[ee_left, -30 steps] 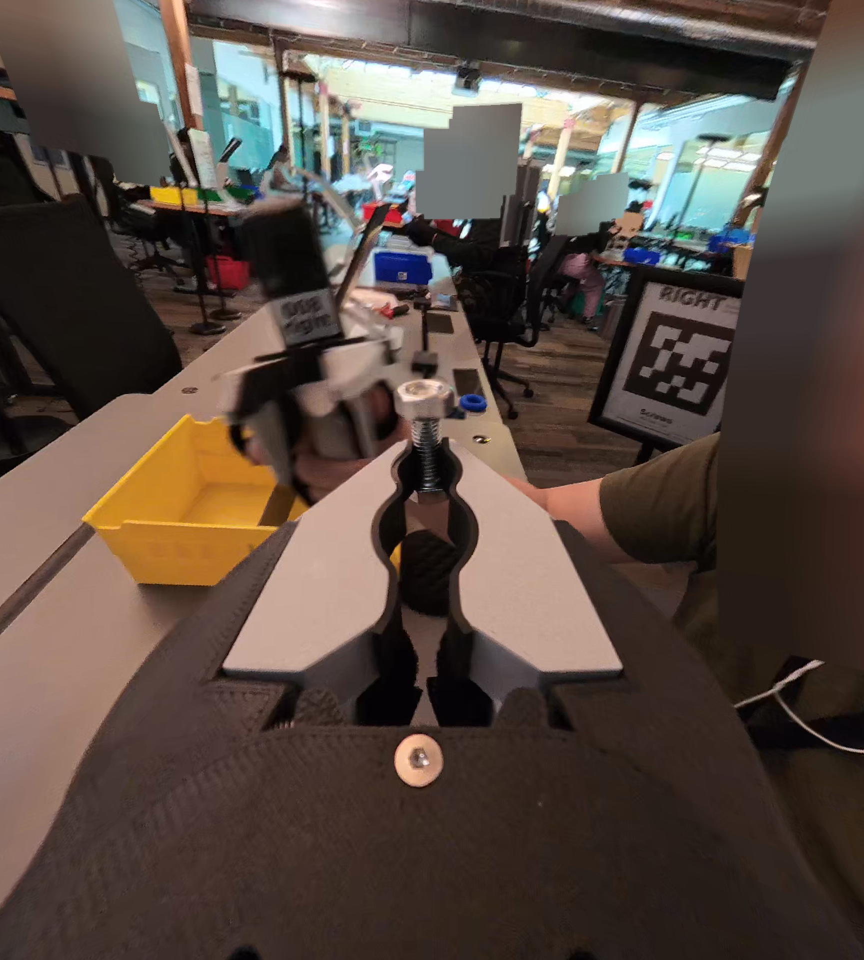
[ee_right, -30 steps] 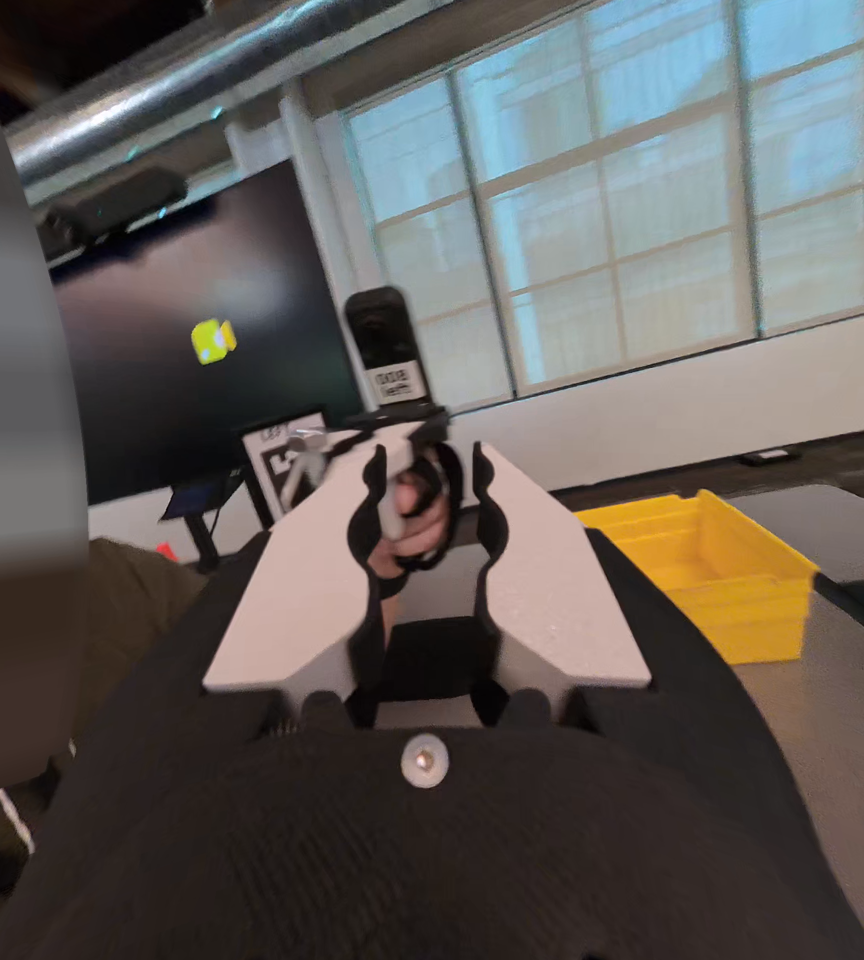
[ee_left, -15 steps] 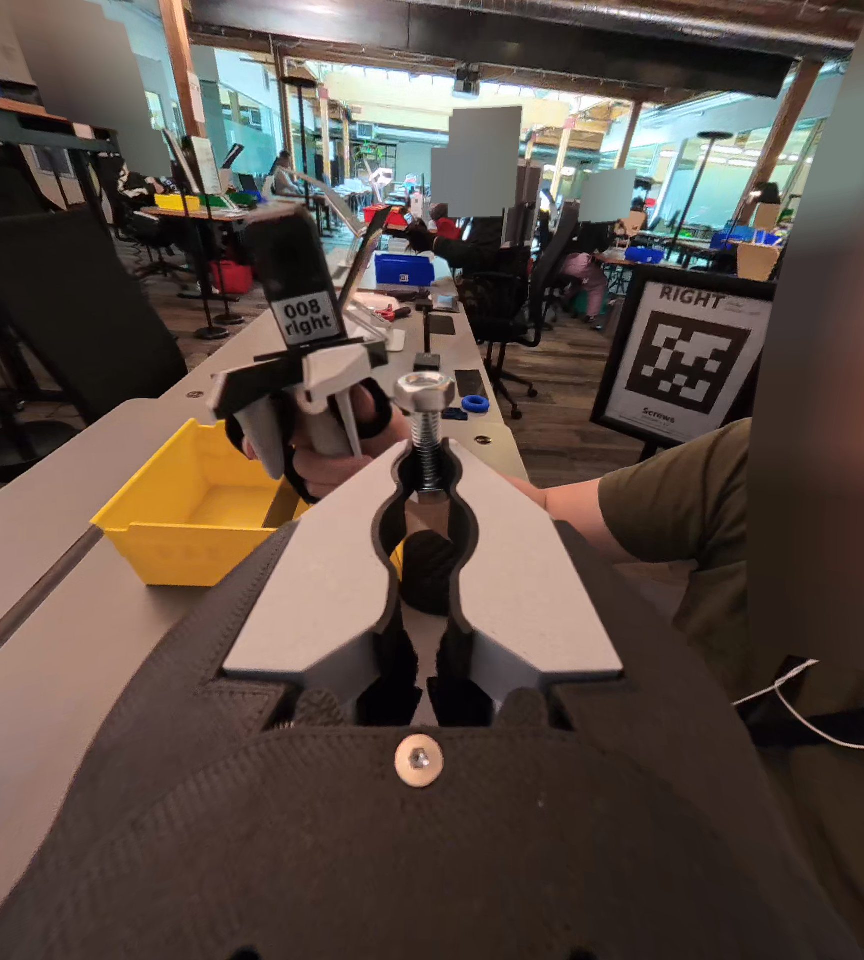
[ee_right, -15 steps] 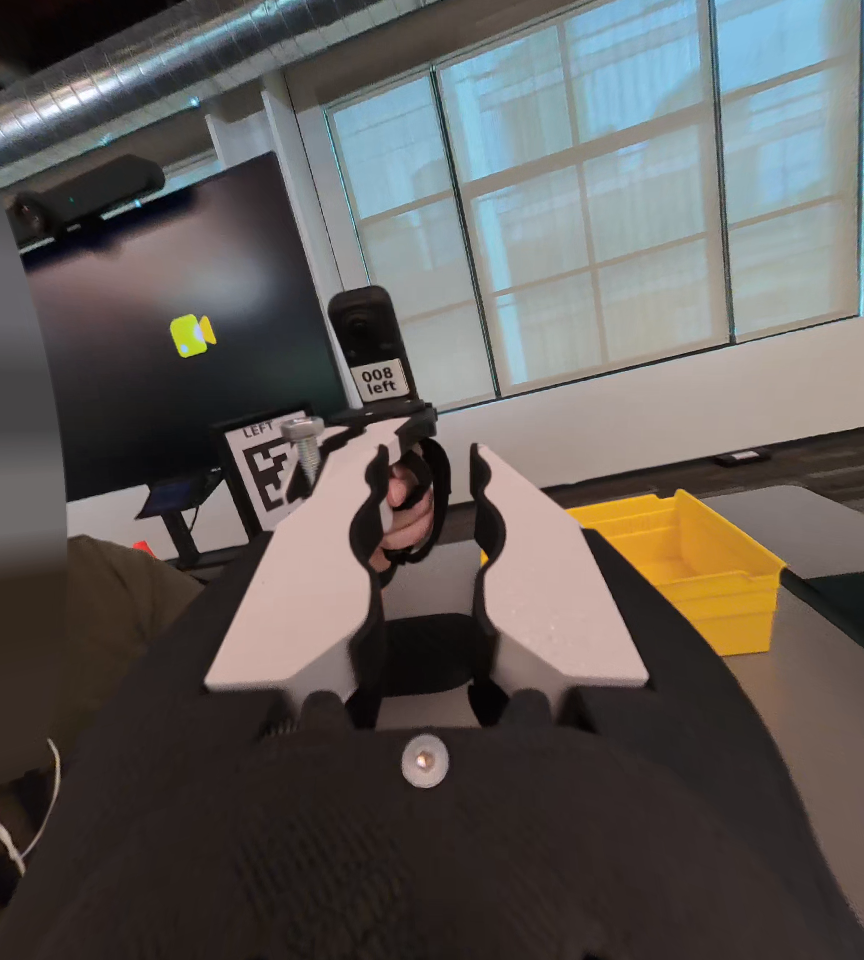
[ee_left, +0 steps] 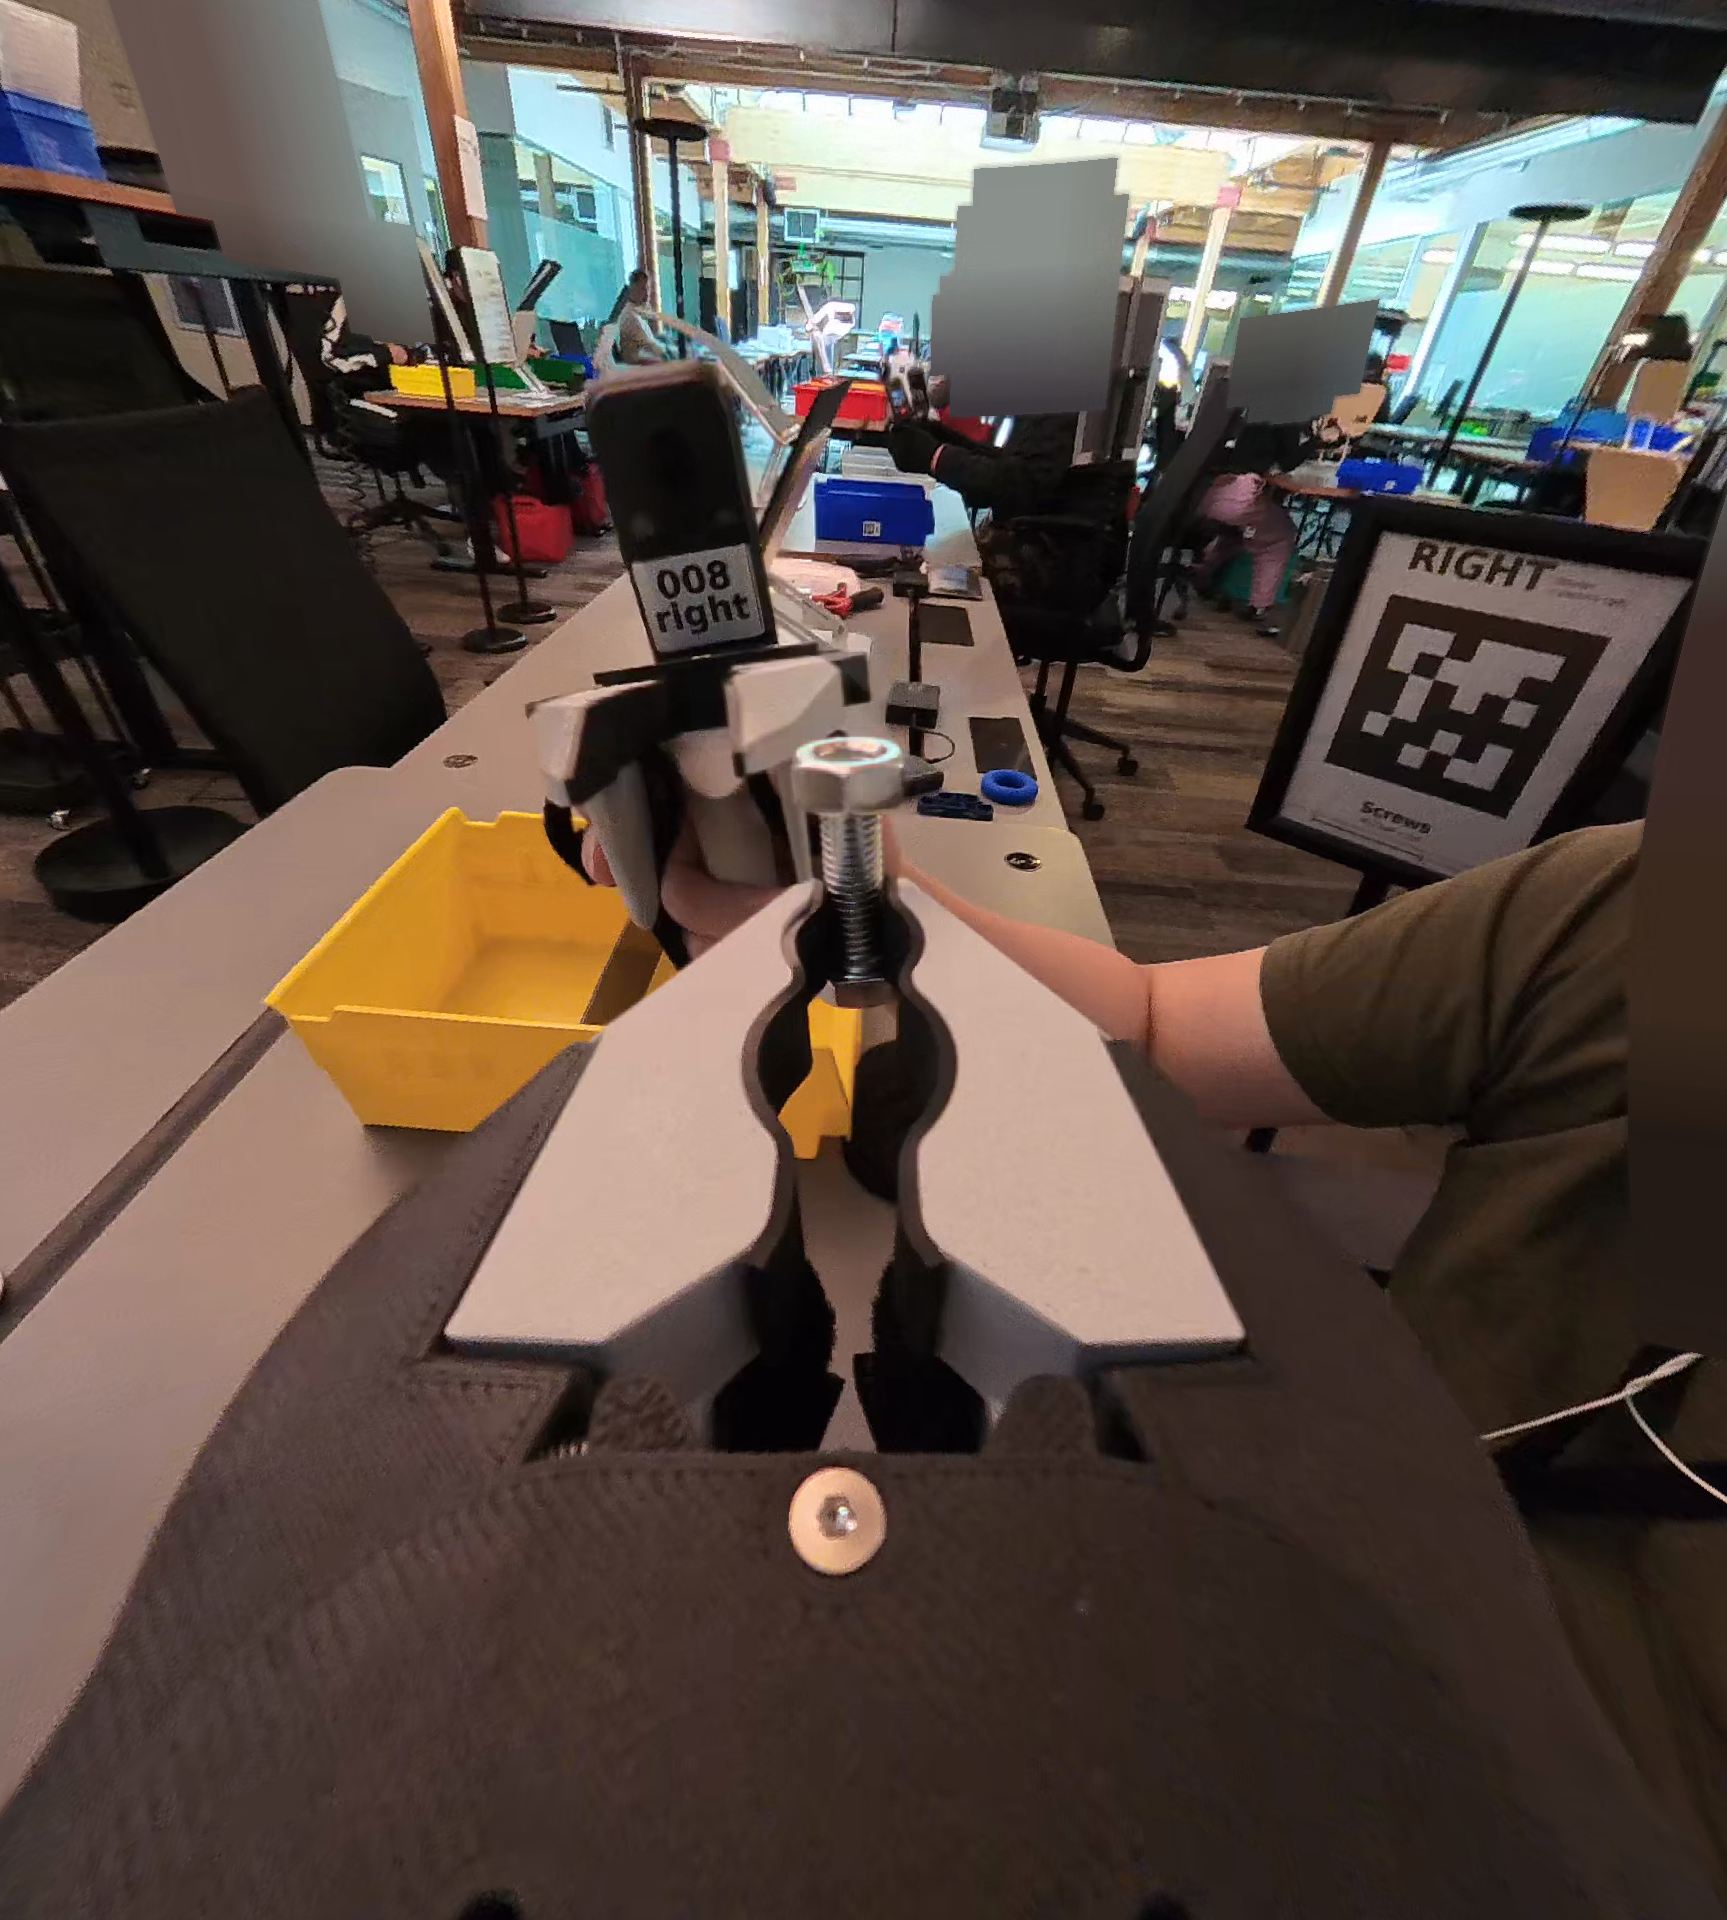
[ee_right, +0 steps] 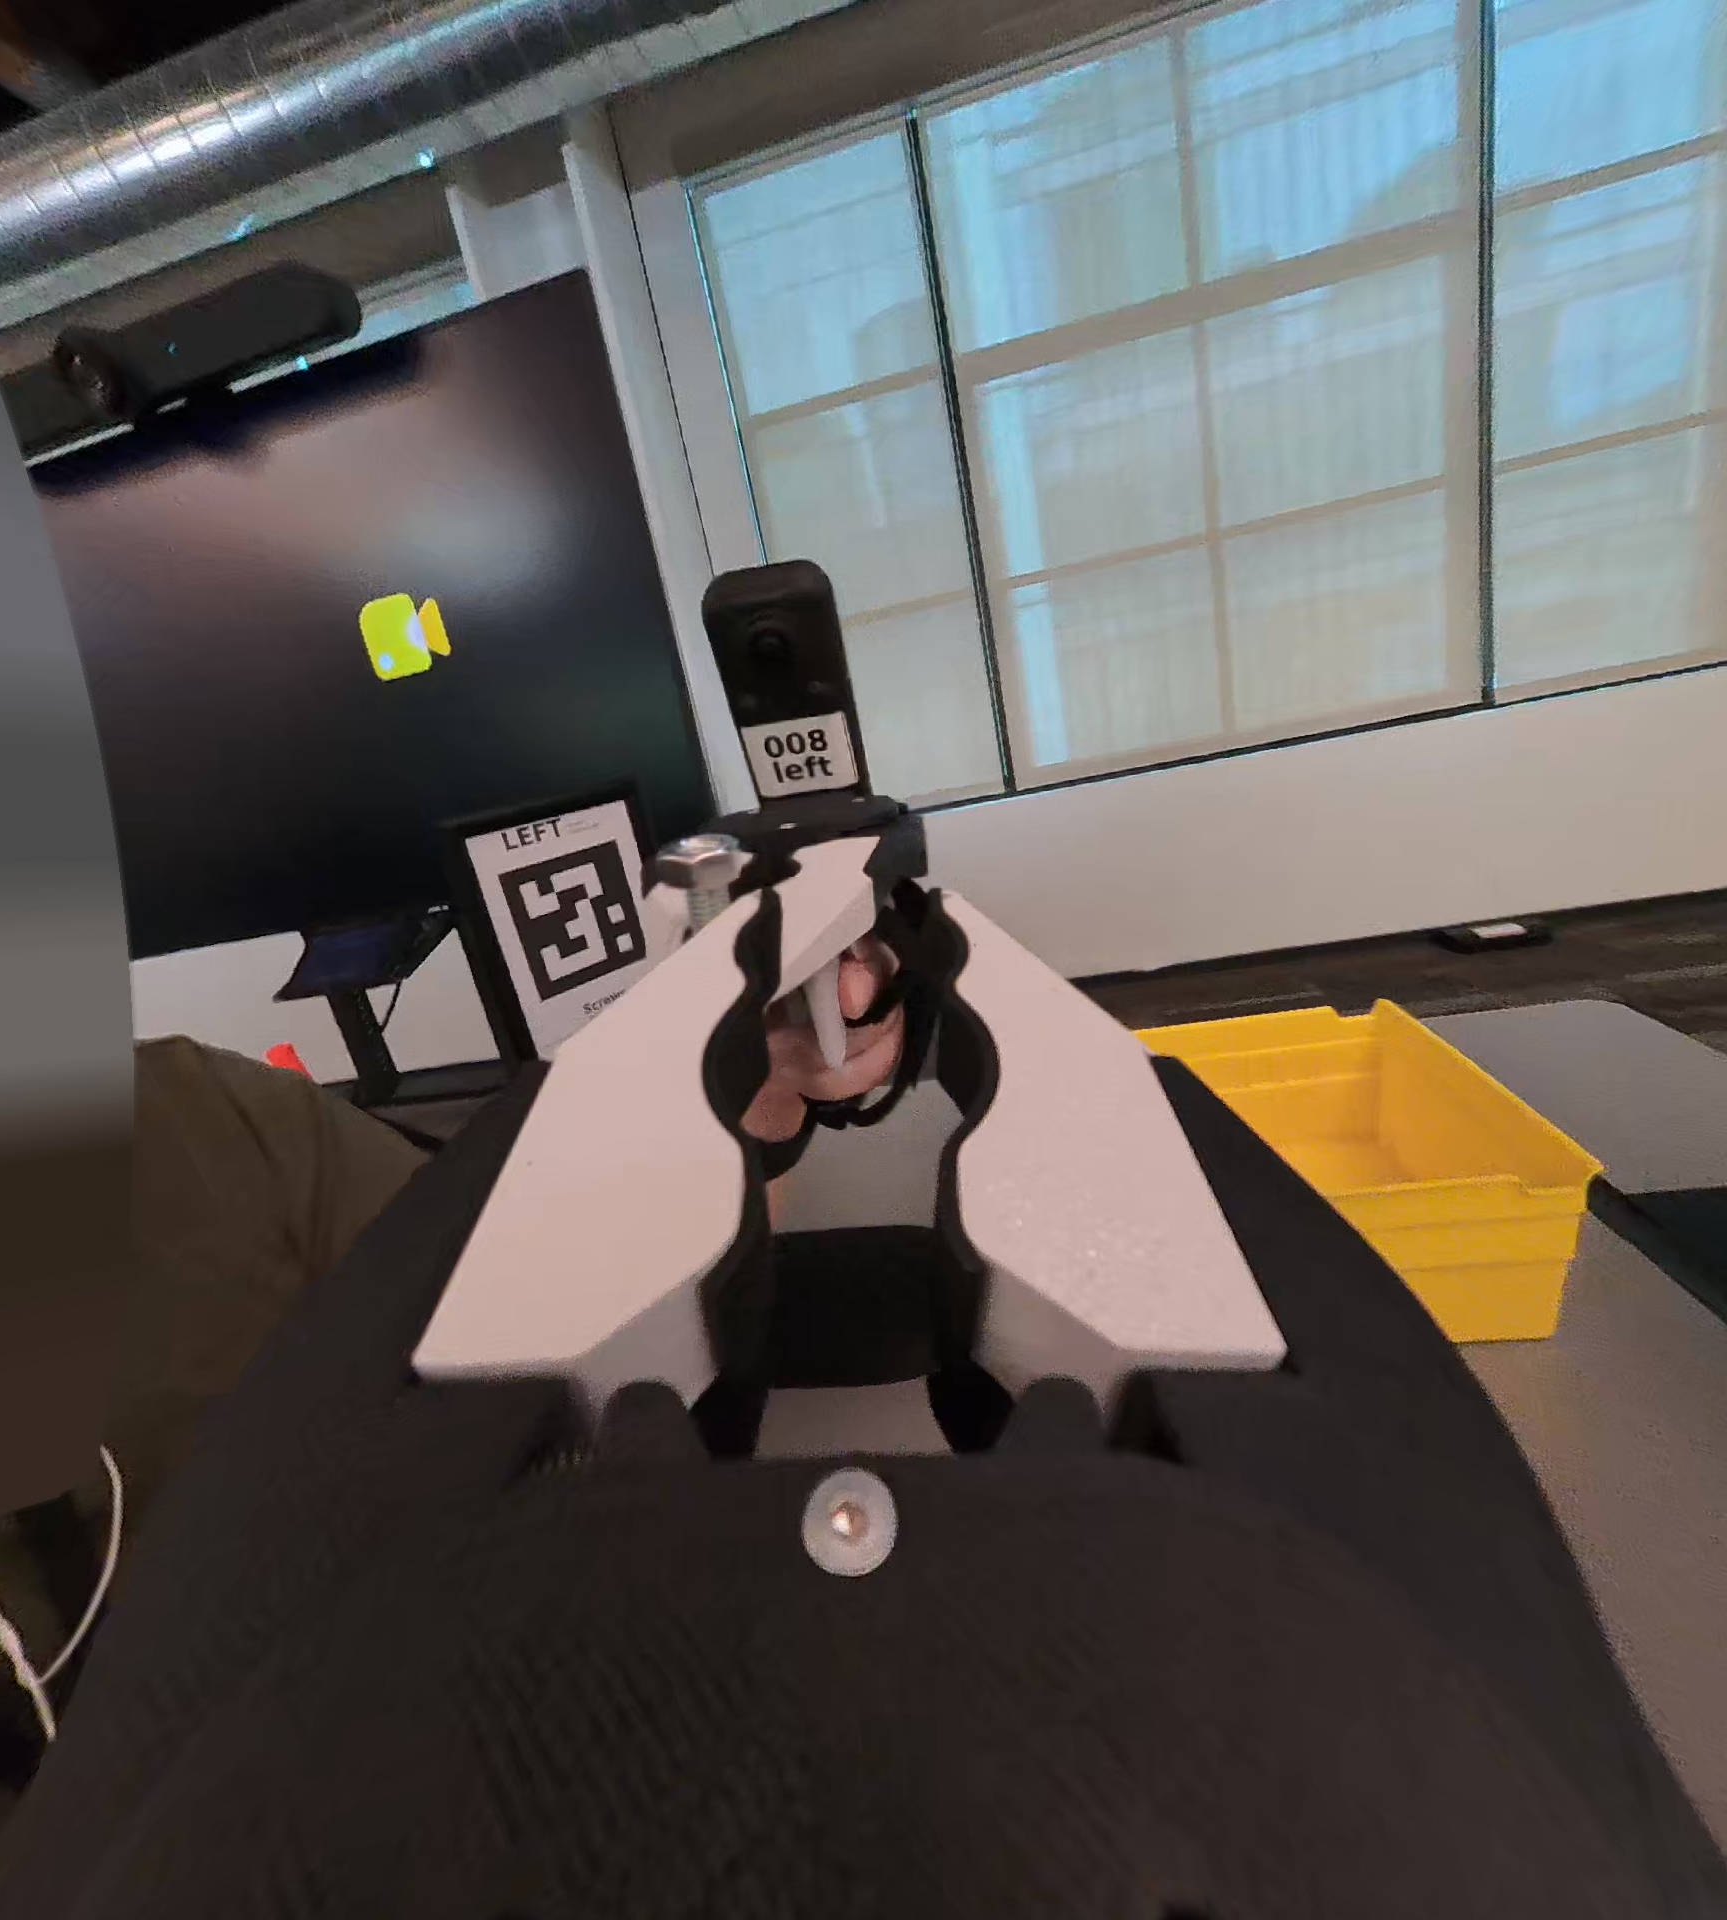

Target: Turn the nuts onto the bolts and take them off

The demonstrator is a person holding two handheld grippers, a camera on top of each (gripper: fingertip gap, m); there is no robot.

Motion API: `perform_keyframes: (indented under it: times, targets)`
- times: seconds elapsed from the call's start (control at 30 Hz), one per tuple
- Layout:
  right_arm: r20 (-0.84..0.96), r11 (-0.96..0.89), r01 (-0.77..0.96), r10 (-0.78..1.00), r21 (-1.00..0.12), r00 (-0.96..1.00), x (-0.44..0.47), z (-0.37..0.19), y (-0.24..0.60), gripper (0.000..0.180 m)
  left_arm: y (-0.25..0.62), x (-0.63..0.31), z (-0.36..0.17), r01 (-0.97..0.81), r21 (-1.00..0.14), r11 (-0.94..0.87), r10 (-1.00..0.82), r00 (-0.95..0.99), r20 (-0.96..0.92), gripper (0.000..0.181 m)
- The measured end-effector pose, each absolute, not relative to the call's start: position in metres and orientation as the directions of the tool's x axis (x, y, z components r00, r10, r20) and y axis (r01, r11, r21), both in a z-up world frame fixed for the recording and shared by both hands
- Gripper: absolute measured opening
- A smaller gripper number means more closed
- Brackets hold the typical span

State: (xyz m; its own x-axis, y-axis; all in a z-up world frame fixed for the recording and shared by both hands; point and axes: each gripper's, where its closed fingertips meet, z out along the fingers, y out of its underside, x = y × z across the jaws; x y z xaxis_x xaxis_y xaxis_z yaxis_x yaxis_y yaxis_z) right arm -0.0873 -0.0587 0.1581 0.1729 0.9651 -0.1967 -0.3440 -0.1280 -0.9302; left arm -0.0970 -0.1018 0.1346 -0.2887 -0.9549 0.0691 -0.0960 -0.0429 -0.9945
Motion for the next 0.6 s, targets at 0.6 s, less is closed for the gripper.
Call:
perform_keyframes:
  times: [0.6]
  targets:
    - [-0.054, -0.020, -0.237, 0.989, -0.971, 0.136, -0.116, 0.160, -0.092, 0.015, -0.104, -0.093, 0.128, -0.125, -0.992, -0.008, -0.959, -0.281, 0.044, 0.007]
